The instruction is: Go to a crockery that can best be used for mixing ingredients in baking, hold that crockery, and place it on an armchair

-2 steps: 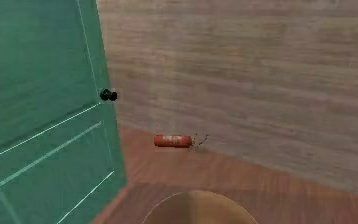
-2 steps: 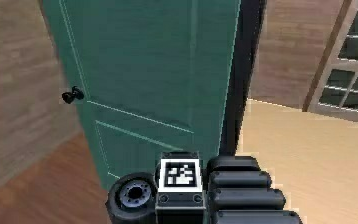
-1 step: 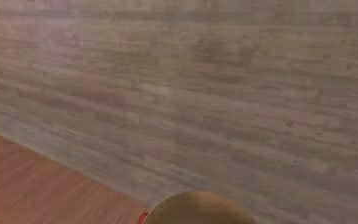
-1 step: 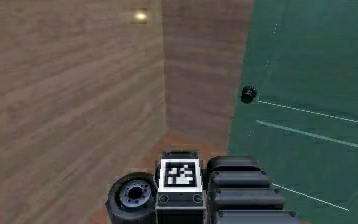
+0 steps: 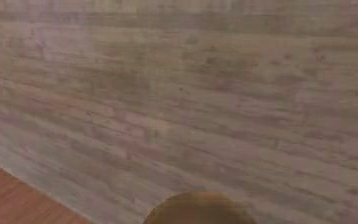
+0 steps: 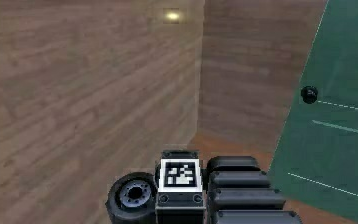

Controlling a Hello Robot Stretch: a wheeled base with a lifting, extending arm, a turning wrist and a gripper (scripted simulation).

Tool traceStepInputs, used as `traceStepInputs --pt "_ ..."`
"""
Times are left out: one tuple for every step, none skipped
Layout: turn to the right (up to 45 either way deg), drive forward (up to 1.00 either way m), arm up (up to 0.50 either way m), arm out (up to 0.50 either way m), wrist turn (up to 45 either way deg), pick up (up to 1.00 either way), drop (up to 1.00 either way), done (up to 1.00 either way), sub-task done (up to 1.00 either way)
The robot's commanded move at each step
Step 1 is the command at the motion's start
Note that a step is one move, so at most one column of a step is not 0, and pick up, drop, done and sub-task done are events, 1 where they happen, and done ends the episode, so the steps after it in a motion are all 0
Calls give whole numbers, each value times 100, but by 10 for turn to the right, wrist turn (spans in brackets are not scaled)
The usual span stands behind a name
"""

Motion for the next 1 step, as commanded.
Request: traceStepInputs --pt "-450 0 0 0 0 0 0 0 0"
